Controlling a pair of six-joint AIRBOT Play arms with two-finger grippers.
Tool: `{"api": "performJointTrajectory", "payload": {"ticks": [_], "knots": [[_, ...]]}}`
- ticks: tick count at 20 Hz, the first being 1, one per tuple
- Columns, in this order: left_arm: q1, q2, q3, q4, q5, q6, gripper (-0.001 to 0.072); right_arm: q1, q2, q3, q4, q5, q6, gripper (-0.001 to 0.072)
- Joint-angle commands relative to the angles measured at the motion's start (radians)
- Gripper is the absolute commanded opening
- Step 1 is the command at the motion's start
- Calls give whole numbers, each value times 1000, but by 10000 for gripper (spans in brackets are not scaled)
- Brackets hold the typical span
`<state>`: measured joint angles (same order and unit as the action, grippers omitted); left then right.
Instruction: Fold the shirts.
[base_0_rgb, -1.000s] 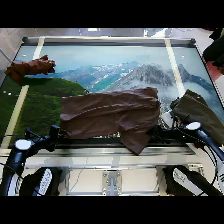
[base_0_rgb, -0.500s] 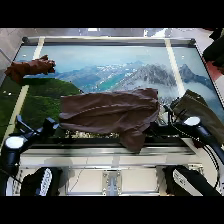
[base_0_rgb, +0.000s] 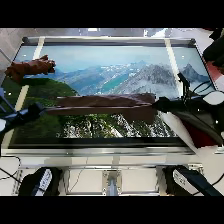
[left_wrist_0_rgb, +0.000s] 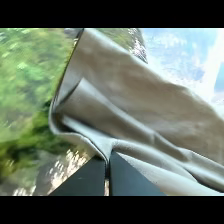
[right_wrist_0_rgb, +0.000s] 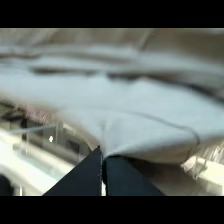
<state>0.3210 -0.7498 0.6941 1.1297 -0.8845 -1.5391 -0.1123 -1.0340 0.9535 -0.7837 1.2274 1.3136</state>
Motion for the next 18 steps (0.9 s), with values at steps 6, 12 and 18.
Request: {"api": "performJointTrajectory", "payload": {"ticks": [6,12,18], "knots": [[-199,-584,377,253,98,52,9,47,-504,333,0,-204,1,14],[-228,-738,422,436,146,-78,10,53,-705,406,-10,-298,6,14],[-275,-707,423,385,221,-78,448,43,-719,464,-11,-188,3,251]]}}
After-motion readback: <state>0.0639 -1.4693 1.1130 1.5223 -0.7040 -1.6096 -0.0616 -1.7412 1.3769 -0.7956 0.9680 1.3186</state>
